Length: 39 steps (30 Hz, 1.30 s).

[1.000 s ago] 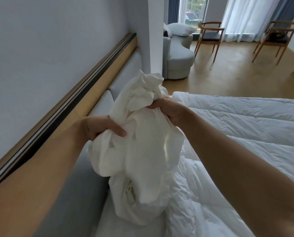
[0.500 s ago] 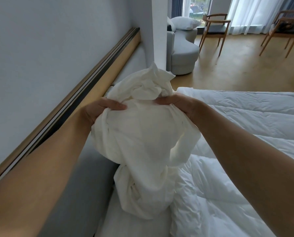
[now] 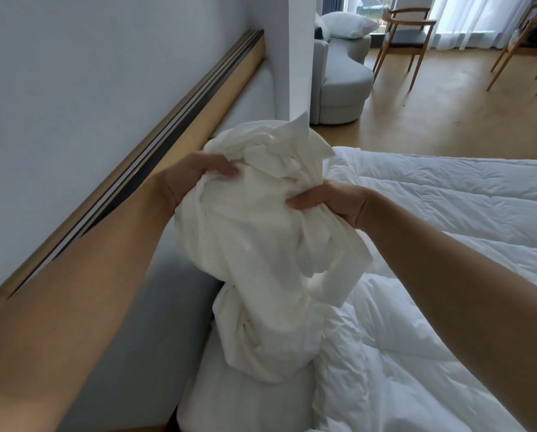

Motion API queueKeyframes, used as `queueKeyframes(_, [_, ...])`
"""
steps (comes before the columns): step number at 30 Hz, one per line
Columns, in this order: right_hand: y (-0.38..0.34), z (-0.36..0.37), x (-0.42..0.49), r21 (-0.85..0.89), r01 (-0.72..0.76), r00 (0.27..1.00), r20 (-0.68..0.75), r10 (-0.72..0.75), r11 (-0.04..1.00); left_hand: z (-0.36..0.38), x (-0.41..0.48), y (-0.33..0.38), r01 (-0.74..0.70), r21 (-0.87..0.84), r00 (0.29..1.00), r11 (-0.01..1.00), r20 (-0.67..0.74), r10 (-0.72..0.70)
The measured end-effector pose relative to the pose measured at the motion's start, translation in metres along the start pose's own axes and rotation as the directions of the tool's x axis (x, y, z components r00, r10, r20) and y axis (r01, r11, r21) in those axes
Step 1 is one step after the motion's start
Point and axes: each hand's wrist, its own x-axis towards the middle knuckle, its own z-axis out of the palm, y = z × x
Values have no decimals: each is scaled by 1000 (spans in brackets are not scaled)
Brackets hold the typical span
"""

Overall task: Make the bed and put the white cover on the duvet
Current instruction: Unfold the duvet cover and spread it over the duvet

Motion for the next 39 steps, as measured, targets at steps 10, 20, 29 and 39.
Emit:
queueKeyframes(10, [-4,7,11,50,209,951,-241,-191,977,32,-7,-44,254,304,931,918,182,-317])
queueKeyframes(20, [1,-2,13,-69,132,943,-298,-147,989,33,-10,-72,310,-26,924,950,241,-295])
queueKeyframes(29, [6,3,9,-117,122,930,-332,-155,986,34,-7,-53,308,351,911,885,158,-380])
queueKeyframes(39, [-12,15,-15,-212,-136,989,27,144,968,17,12,-2,-159,217,969,963,-150,194])
